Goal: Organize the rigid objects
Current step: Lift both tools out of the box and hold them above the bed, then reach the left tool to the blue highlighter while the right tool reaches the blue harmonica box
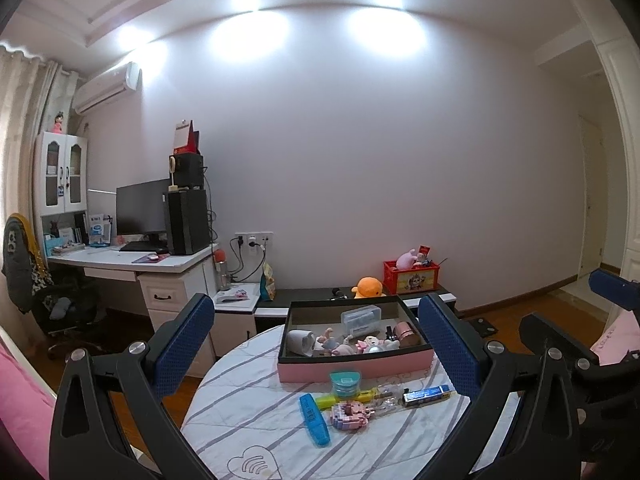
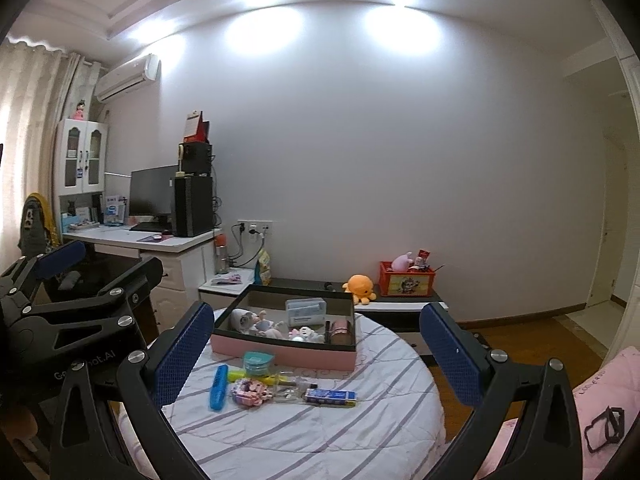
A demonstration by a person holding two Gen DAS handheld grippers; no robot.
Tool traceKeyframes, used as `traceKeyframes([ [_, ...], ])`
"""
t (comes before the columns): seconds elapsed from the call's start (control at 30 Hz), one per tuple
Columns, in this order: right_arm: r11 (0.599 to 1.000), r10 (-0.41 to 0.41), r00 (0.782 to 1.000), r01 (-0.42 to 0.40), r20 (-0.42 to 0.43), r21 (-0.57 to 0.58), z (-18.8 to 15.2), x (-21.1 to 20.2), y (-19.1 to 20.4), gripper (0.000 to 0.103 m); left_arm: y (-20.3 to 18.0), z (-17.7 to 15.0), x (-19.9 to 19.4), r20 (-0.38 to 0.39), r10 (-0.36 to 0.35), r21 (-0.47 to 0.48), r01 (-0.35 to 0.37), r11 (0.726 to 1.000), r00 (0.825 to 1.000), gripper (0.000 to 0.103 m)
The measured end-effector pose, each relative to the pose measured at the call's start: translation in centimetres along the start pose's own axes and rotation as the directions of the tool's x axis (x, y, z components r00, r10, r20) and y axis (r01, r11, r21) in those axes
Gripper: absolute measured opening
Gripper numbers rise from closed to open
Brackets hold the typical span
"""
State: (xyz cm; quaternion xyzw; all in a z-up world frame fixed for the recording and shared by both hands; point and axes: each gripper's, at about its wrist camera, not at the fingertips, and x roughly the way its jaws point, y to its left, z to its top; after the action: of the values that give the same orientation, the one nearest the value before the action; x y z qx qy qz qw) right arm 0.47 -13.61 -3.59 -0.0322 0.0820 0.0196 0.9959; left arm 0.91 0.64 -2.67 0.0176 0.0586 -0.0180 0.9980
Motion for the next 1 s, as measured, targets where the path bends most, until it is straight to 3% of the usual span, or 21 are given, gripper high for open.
traceKeyframes([
  [0.2, 0.999, -0.049, 0.999, 0.049, 0.01, -0.008, 0.1, -0.2, -0.3, 0.103, -0.6, -0.1, 0.6, -0.009, -0.014, 0.0, 0.014, 1.0, 1.0, 0.103],
  [0.7, 1.0, -0.008, 0.998, 0.008, -0.056, 0.002, -0.9, 2.3, 0.0, 0.103, 0.2, -1.6, 3.0, -0.081, -0.009, 0.0, 0.009, 1.0, 0.997, 0.103],
  [0.83, 0.999, 0.034, 0.994, -0.031, -0.106, 0.03, -2.0, 4.2, -0.4, 0.103, 1.0, -3.1, 4.7, -0.154, -0.05, -0.004, 0.05, 0.999, 0.987, 0.103],
  [0.93, 0.999, 0.034, 0.986, -0.028, -0.161, 0.042, -3.3, 6.0, -0.9, 0.103, 1.6, -5.2, 6.6, -0.223, -0.004, 0.02, 0.009, 1.0, 0.975, 0.103],
  [1.0, 0.999, 0.027, 0.979, -0.017, -0.201, 0.048, -4.5, 7.2, -1.3, 0.103, 2.1, -7.2, 8.4, -0.294, 0.023, 0.03, -0.015, 0.999, 0.955, 0.103],
])
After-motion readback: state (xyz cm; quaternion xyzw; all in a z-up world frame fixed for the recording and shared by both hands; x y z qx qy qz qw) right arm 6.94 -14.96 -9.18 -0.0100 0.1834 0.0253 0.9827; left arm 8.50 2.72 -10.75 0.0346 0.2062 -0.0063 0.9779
